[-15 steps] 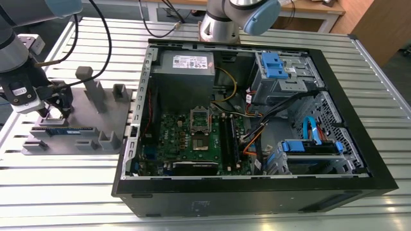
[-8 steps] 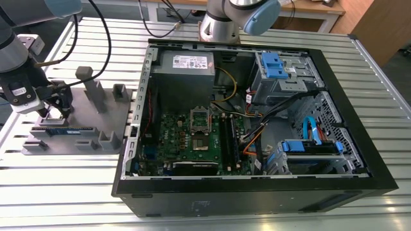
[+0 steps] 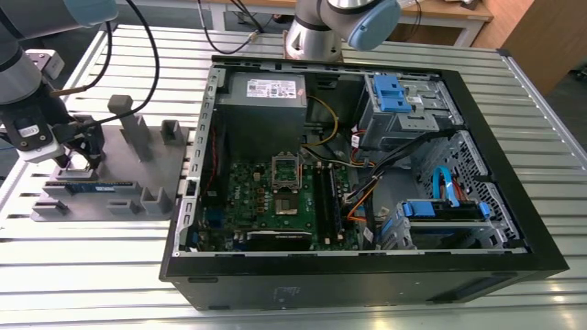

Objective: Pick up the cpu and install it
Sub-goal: 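Pick up the cpu and move it towards the insertion slot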

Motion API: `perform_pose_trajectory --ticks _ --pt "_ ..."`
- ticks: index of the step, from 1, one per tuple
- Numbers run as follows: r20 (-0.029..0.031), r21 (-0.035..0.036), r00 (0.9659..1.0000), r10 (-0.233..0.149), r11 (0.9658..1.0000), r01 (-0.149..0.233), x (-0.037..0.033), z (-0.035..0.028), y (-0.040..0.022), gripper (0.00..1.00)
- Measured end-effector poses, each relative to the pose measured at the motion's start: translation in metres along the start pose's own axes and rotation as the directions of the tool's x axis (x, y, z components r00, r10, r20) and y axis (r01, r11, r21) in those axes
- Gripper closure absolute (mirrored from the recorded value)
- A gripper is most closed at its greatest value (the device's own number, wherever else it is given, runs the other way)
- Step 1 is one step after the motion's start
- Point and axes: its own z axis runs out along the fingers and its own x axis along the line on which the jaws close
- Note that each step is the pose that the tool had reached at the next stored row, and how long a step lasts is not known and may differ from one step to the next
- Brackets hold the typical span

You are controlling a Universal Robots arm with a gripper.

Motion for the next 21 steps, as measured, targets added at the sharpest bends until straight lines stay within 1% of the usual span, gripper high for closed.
perform_pose_trajectory --ticks 3,21 --pt "-0.0002 -0.0001 1.0 -0.005 1.0 0.005 0.0 0.0 0.0 0.41" --pt "-0.0002 0.0 1.0 -0.005 1.0 0.005 0.0 -0.0011 0.0001 0.41"
